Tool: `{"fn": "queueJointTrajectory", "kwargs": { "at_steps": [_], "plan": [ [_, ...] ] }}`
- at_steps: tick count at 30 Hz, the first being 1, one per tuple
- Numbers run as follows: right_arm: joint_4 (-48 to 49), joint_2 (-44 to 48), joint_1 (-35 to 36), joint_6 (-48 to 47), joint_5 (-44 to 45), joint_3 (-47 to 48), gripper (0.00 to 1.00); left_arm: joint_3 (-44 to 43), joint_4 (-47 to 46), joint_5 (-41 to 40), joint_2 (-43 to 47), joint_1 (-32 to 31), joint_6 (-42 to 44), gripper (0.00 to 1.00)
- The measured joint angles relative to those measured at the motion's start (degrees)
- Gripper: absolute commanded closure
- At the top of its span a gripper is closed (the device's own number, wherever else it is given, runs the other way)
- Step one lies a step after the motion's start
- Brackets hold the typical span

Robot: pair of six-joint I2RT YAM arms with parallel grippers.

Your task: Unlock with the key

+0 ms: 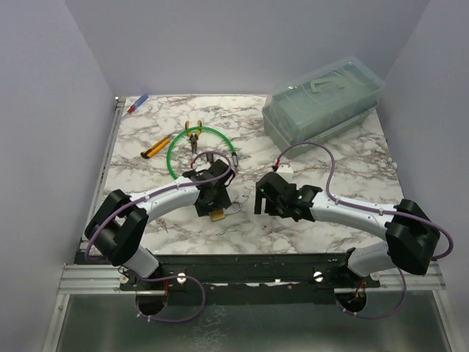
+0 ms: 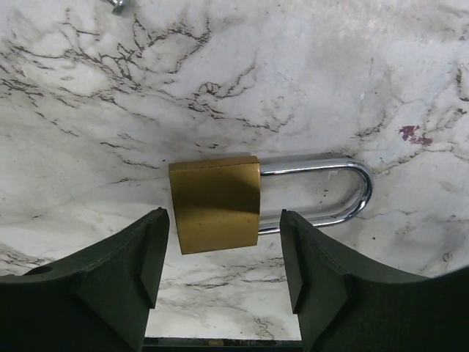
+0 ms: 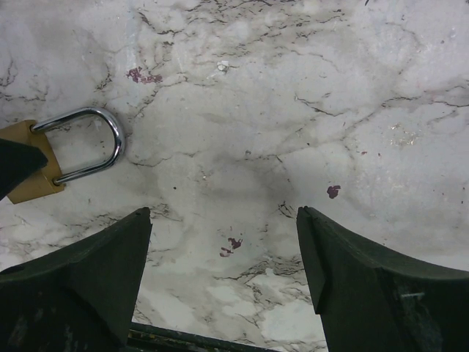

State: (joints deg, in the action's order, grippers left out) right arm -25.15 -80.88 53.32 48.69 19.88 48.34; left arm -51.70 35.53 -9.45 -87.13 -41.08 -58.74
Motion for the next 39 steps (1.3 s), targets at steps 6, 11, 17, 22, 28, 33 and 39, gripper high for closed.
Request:
{"fn": "queueJointTrajectory", "kwargs": {
  "at_steps": [6, 11, 17, 22, 28, 33, 39],
  "plan": [
    [-0.48, 1.07, 0.0, 0.02, 0.52, -0.92, 0.15, -0.26, 1.05, -1.57, -2.51, -0.31, -0.46, 0.44],
    [-0.81, 2.34, 0.0, 0.02, 0.92, -1.6, 0.15, -1.4, 1.57, -2.05, -4.26, -0.42, -0.81, 0.81],
    [-1.51, 4.0, 0.0, 0.0, 2.08, -1.64, 0.15, -2.32, 2.03, -2.16, -4.7, -0.68, -3.41, 1.0],
    [-1.84, 5.18, 0.0, -0.13, 4.33, -1.7, 0.15, -2.32, 1.6, -1.64, -4.79, -0.81, -10.29, 1.0],
    [-3.3, 7.15, -0.02, -0.63, 6.82, -1.77, 0.15, -5.53, 2.25, -1.22, -7.91, -1.88, -21.03, 0.96],
    [-4.72, 8.35, -0.02, -0.66, 7.87, -2.54, 0.15, -10.25, 3.58, -1.55, -12.0, -3.98, -29.07, 0.58],
    [-6.82, 10.34, -0.02, -0.42, 8.33, -3.43, 0.14, -14.32, 1.62, -1.27, -15.1, -5.73, -34.69, 0.09]
  ]
}}
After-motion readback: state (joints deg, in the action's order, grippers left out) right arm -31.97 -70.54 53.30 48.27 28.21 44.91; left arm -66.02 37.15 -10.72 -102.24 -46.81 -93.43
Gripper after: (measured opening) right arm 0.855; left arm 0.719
